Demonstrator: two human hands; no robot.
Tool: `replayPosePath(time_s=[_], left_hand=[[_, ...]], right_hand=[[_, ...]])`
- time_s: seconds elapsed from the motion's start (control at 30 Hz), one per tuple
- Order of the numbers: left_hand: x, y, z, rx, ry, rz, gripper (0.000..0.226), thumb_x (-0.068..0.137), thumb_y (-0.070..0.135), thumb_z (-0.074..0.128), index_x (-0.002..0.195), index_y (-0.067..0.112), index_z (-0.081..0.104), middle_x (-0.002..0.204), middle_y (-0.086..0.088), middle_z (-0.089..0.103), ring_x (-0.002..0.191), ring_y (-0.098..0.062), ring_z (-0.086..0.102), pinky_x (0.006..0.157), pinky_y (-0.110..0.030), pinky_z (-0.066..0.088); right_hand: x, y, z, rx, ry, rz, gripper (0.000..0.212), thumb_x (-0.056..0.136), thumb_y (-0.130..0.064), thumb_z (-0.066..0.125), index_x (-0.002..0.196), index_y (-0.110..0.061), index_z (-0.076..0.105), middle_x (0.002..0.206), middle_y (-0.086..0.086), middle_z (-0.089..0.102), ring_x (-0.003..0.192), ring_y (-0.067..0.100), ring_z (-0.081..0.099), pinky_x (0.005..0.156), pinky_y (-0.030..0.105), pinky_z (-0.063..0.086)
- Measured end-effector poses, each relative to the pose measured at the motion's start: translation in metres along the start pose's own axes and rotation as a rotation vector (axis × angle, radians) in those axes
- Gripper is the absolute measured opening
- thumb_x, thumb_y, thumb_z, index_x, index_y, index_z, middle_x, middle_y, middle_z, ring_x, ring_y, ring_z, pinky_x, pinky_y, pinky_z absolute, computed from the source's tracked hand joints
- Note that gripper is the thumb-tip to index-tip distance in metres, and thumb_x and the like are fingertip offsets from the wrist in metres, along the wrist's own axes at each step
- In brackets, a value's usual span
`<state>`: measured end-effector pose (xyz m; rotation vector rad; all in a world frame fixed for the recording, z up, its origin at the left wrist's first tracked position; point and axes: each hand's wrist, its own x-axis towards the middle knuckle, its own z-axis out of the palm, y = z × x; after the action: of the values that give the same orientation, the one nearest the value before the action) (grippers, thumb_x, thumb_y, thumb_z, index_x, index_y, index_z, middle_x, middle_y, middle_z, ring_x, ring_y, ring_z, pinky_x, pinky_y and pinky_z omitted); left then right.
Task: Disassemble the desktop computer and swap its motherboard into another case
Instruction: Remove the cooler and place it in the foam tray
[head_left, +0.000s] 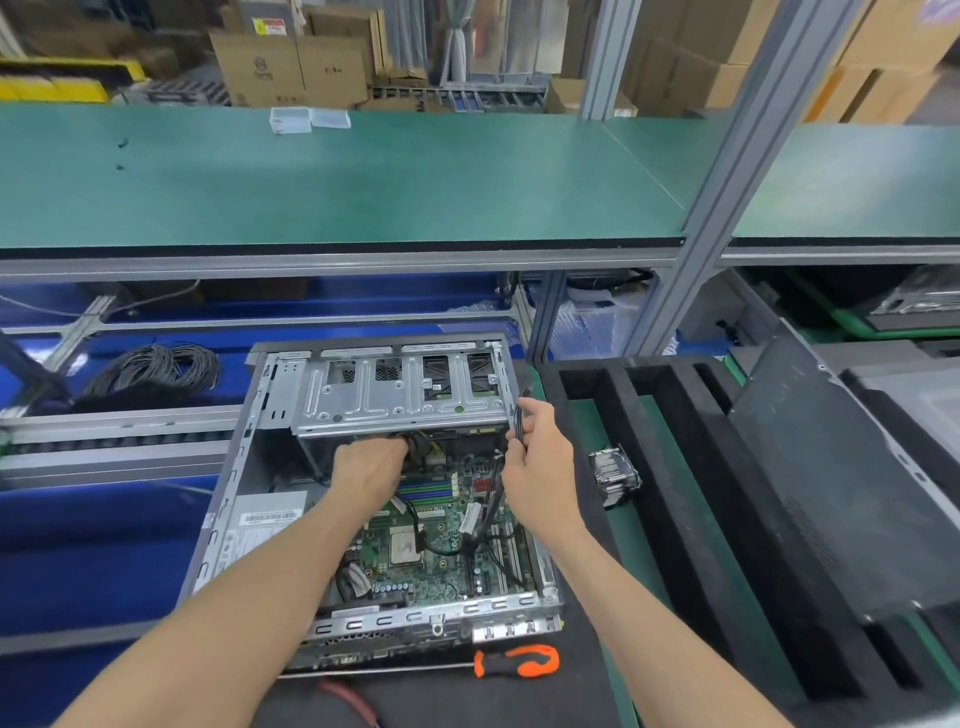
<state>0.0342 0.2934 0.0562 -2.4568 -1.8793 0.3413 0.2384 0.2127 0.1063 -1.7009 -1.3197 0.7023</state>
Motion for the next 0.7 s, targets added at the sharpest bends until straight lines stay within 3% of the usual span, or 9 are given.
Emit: replayPosePath(time_s=[0.13, 0.23, 0.33, 0.43, 0.53, 0.7], left_hand=[[0.007, 0.002, 0.004, 0.008, -0.017, 0.011, 0.026, 0.094, 0.007, 0.051, 0.113, 0.021, 0.062, 0.097, 0.0, 0.068, 0.086, -0.026, 0.067, 0.063, -0.033, 0.042], [0.011, 0.006, 0.006, 0.036, 0.016, 0.024, 0.024, 0.093, 0.005, 0.053, 0.107, 0.02, 0.066, 0.083, 0.001, 0.056, 0.073, -0.024, 0.057, 0.06, -0.033, 0.041], [0.013, 0.006, 0.008, 0.042, 0.021, 0.086, 0.022, 0.097, 0.007, 0.048, 0.102, 0.019, 0.066, 0.081, 0.002, 0.062, 0.072, -0.021, 0.061, 0.057, -0.029, 0.042], [0.016, 0.002, 0.011, -0.051, -0.045, 0.095, 0.015, 0.096, 0.007, 0.046, 0.094, 0.017, 0.058, 0.07, 0.006, 0.055, 0.07, -0.021, 0.06, 0.057, -0.029, 0.042], [0.018, 0.0, 0.014, -0.109, -0.082, 0.079, 0.01, 0.089, 0.006, 0.048, 0.086, 0.015, 0.049, 0.063, 0.007, 0.044, 0.066, -0.023, 0.055, 0.059, -0.029, 0.041], [0.015, 0.004, 0.009, -0.004, -0.038, 0.139, 0.012, 0.092, 0.007, 0.051, 0.087, 0.018, 0.055, 0.063, 0.006, 0.045, 0.058, -0.019, 0.05, 0.052, -0.029, 0.04]], right_hand=[[0.001, 0.001, 0.0, 0.009, -0.004, 0.004, 0.047, 0.099, 0.0, 0.049, 0.139, -0.023, 0.04, 0.119, 0.002, 0.056, 0.11, 0.012, 0.057, 0.084, 0.032, 0.054], [0.001, 0.002, 0.001, 0.009, -0.003, -0.002, 0.045, 0.099, -0.002, 0.048, 0.14, -0.021, 0.04, 0.124, 0.005, 0.056, 0.112, 0.01, 0.058, 0.086, 0.029, 0.052], [0.001, 0.005, 0.001, -0.005, -0.005, 0.0, 0.045, 0.099, -0.003, 0.048, 0.139, -0.023, 0.041, 0.112, -0.007, 0.055, 0.099, -0.004, 0.057, 0.071, 0.013, 0.045], [0.002, 0.006, 0.001, -0.011, -0.013, 0.005, 0.045, 0.099, -0.001, 0.048, 0.138, -0.023, 0.041, 0.103, -0.019, 0.05, 0.098, -0.014, 0.052, 0.067, 0.011, 0.045], [0.002, 0.005, 0.001, -0.015, -0.01, 0.002, 0.045, 0.099, -0.001, 0.049, 0.138, -0.022, 0.041, 0.103, -0.014, 0.052, 0.096, -0.011, 0.054, 0.069, 0.014, 0.046], [0.002, 0.004, 0.0, -0.01, -0.018, -0.005, 0.047, 0.099, -0.001, 0.048, 0.141, -0.02, 0.04, 0.119, 0.002, 0.056, 0.106, 0.005, 0.057, 0.078, 0.014, 0.043]])
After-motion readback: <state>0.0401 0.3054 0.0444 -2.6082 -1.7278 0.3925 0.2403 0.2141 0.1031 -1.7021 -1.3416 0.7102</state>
